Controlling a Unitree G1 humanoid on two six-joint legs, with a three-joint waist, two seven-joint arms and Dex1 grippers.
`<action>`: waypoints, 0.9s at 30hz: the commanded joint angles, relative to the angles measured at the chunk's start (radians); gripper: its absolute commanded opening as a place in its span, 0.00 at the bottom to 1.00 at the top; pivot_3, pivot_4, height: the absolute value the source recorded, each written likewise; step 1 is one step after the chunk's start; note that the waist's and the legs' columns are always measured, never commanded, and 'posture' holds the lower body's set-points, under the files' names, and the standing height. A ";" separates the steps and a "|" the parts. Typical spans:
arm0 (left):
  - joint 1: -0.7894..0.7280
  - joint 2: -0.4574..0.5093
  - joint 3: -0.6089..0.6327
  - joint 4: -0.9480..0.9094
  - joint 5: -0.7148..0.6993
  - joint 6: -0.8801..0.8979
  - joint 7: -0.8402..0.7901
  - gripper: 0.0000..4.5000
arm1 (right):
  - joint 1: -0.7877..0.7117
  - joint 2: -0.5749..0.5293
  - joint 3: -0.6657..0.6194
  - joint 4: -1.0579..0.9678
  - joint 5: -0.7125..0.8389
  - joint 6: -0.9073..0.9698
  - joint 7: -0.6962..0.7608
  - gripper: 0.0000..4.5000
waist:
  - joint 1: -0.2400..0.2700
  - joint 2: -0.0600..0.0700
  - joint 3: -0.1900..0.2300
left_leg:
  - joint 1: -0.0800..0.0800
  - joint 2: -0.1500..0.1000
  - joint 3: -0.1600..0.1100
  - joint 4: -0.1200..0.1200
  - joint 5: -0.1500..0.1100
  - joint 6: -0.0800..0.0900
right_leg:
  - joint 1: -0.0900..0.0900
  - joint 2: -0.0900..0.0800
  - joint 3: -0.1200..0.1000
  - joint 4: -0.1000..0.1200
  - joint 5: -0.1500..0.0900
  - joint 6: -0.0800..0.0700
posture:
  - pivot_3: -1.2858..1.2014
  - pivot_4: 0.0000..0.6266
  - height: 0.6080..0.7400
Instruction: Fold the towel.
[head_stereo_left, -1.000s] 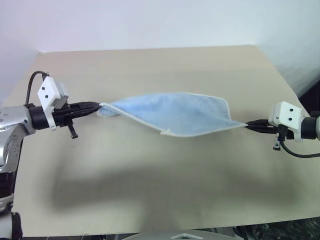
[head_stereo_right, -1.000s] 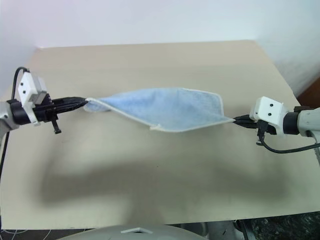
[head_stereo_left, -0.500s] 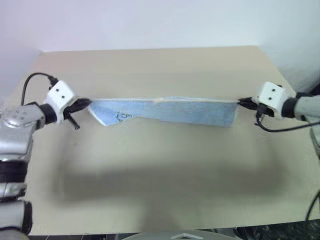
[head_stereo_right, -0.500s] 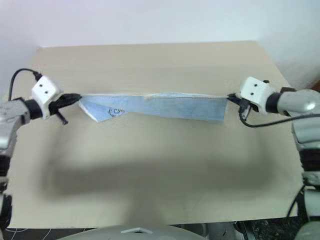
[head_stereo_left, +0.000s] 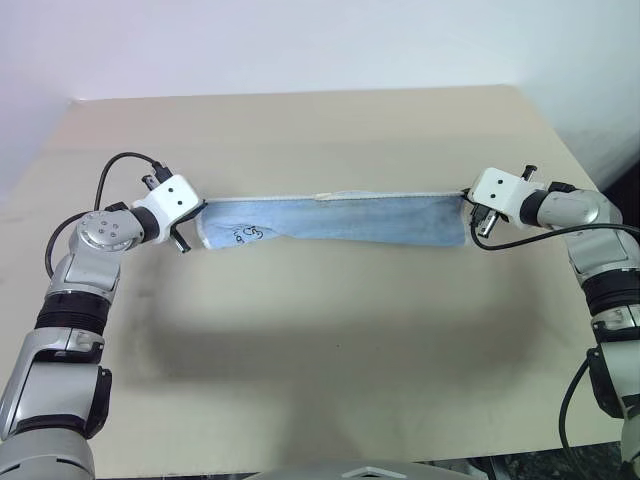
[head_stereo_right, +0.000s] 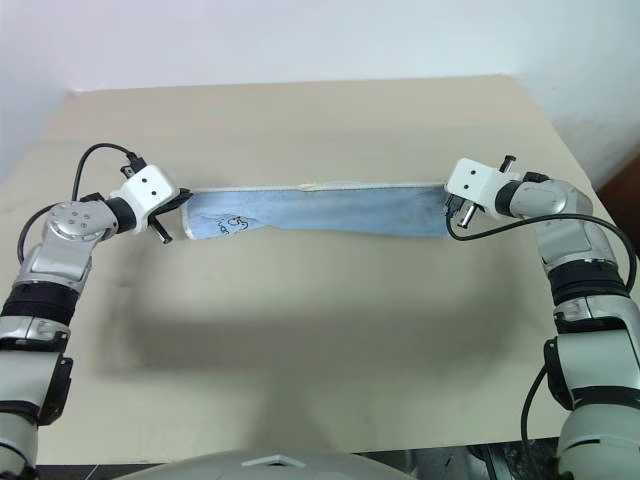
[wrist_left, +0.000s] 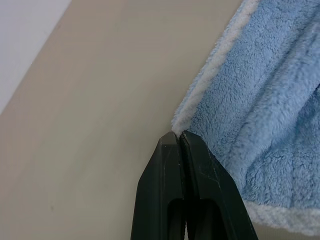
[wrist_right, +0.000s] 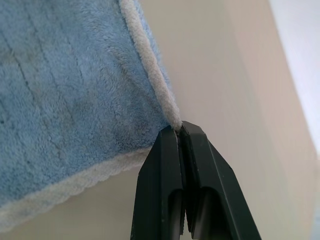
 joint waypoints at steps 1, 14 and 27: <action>-0.019 -0.001 0.045 0.006 -0.030 -0.008 0.004 0.28 | -0.015 -0.017 -0.026 -0.003 0.001 -0.024 -0.015 0.16 | 0.000 0.000 0.000 | 0.000 0.000 0.000 0.000 0.000 0.000 | 0.000 0.000 0.000 0.000 0.000 0.000 | 0.52 0.24 0.91; 0.004 -0.008 0.149 -0.058 -0.109 0.015 0.054 0.99 | 0.141 -0.066 -0.206 -0.235 0.178 0.138 -0.010 0.86 | 0.003 0.000 0.000 | 0.000 0.000 0.000 0.001 0.000 -0.001 | 0.000 0.000 0.000 0.001 0.000 0.001 | 0.52 0.24 0.91; 0.118 -0.061 0.166 -0.346 -0.297 0.119 -0.151 1.00 | 0.301 0.241 -0.729 -0.792 0.884 1.532 -0.309 0.99 | 0.005 -0.001 -0.001 | 0.001 0.002 -0.002 0.002 -0.002 0.004 | 0.001 0.000 0.001 0.001 0.003 -0.001 | 0.52 0.24 0.91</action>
